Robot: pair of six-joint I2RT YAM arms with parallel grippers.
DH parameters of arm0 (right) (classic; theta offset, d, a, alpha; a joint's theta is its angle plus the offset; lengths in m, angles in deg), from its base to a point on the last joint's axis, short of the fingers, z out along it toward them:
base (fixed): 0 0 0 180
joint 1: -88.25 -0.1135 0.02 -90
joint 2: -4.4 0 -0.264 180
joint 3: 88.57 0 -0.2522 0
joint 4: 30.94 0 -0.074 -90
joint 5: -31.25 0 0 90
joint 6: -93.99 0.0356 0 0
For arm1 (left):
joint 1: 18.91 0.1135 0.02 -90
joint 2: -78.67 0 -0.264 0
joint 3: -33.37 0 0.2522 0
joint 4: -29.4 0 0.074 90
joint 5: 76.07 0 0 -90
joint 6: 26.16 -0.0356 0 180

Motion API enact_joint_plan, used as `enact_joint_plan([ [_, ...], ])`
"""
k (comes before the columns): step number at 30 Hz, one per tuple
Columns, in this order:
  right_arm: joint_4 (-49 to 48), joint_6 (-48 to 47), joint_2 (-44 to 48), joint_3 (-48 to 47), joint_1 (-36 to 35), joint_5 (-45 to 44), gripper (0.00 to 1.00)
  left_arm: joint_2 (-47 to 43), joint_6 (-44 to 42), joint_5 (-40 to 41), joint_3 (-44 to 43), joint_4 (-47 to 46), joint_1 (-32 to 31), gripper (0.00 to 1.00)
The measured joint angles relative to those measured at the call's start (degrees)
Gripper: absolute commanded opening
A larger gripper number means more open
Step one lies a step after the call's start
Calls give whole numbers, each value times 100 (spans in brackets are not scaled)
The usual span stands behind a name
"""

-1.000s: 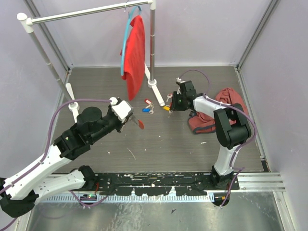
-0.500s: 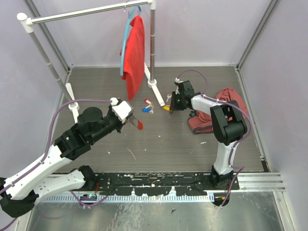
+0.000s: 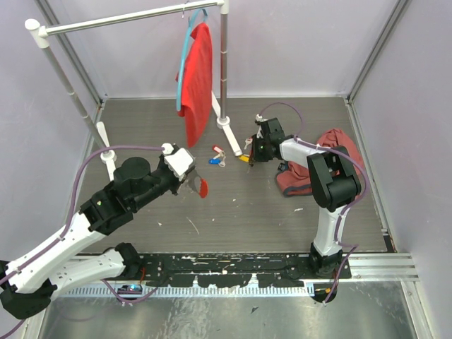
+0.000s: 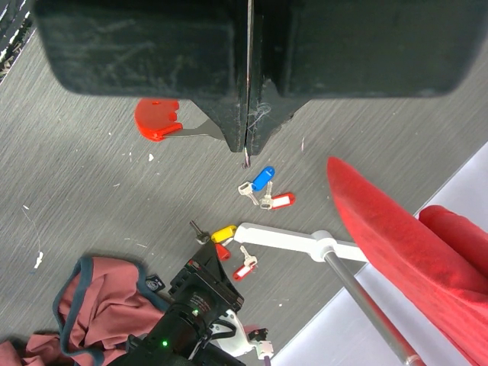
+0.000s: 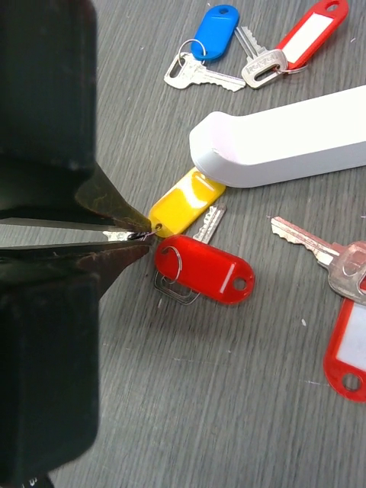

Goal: Put the keys on the keyring

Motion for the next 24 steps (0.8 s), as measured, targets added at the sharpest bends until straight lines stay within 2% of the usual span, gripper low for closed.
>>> enact_joint_plan([
  [3,0,-7,0,-4,0,55,13,0,0,0,2,0,2,0],
  [9,-2,-24,0,-20,0,101,1,-2,0,0,2,-4,2,0],
  [18,105,-295,103,-2,0,98,1,-11,0,-9,2,-7,2,0],
  [24,181,-463,977,358,0,192,1,-13,2,-50,2,-7,2,0],
])
